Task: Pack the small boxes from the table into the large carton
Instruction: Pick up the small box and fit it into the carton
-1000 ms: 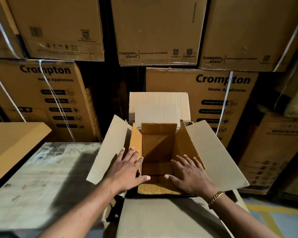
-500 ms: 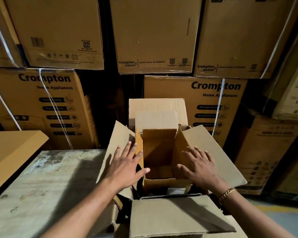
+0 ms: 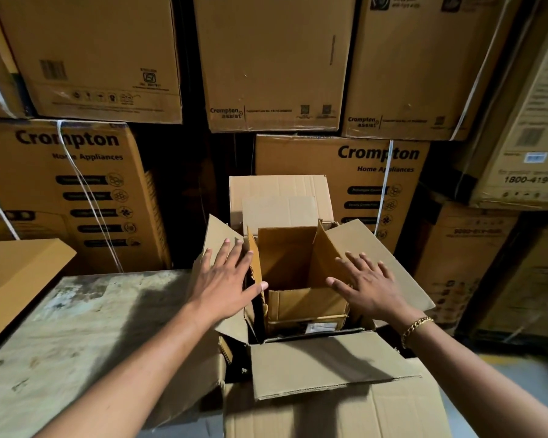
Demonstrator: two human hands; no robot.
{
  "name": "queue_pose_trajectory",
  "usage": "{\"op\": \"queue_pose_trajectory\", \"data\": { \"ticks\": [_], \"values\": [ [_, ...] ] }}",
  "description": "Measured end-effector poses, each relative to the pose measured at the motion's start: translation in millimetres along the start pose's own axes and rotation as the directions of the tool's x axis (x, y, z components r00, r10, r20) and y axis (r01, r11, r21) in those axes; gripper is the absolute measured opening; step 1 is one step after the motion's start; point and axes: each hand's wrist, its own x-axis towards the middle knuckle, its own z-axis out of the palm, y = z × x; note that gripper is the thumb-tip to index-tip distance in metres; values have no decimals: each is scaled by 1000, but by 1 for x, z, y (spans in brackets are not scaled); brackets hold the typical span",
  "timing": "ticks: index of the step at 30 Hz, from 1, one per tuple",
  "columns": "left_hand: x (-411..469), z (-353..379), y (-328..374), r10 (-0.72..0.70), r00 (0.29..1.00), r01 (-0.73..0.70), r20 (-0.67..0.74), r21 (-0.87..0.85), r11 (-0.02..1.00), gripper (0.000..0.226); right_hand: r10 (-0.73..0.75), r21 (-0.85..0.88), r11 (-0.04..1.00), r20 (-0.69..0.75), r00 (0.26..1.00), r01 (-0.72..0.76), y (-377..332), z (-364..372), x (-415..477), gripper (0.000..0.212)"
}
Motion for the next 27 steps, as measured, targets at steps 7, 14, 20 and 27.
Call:
{"op": "queue_pose_trajectory", "data": {
  "ticks": [7, 14, 20, 27],
  "values": [
    [6, -6, 14, 41, 998, -41, 38, 17, 999, 102, -47, 165, 986, 67, 997, 36, -9, -13, 5, 81],
    [29, 6, 47, 72, 987, -65, 143, -56, 996, 73, -206, 122, 976, 246, 947, 180, -8, 5, 30, 68],
    [45, 17, 69, -22, 943, 186, 331, -472, 862, 65, -206, 361, 922, 159, 966, 138, 5, -19, 51, 55],
    [41, 36, 87, -4, 790, 141, 613, -175, 975, 97, -224, -226, 899, 498, 838, 375, 1, 20, 71, 44]
  ]
}}
